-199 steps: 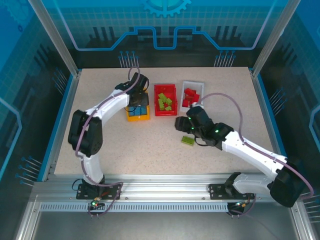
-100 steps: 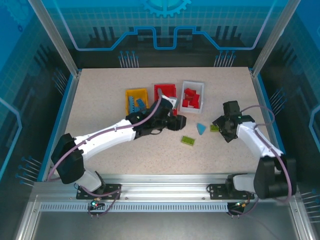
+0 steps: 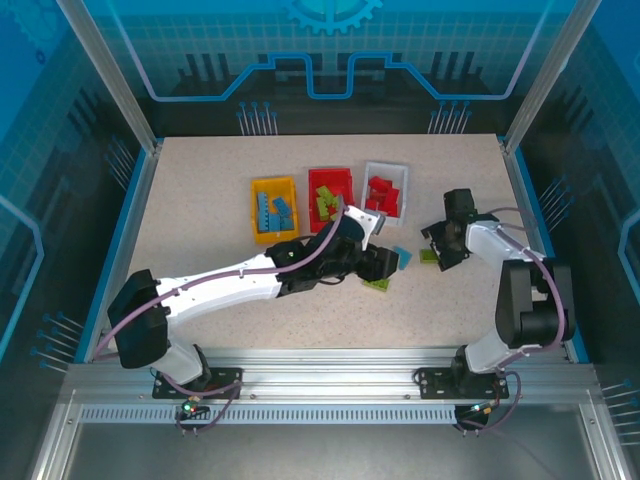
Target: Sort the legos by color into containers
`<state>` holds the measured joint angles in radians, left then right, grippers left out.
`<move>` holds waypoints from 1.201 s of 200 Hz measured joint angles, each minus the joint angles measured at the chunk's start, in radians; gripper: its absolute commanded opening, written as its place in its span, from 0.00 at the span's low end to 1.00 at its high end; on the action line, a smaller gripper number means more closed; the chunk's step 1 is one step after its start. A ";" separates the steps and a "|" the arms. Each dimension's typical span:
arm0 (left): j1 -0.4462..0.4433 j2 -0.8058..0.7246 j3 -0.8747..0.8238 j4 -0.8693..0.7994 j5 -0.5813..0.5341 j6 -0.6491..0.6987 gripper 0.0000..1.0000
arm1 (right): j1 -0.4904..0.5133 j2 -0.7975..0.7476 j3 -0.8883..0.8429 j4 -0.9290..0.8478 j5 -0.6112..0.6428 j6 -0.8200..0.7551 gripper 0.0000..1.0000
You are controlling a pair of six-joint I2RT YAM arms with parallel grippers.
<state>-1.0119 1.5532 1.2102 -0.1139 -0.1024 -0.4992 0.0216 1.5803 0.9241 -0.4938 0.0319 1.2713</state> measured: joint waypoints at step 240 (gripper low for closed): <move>0.463 -0.289 -0.063 -0.274 -0.078 -0.151 0.57 | 0.515 0.700 1.183 -0.241 0.154 -0.641 0.18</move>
<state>-0.5484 1.2644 1.1469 -0.3882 -0.1802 -0.6498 0.5369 2.2807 2.1075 -0.7345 0.1864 0.6300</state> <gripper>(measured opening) 0.576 0.231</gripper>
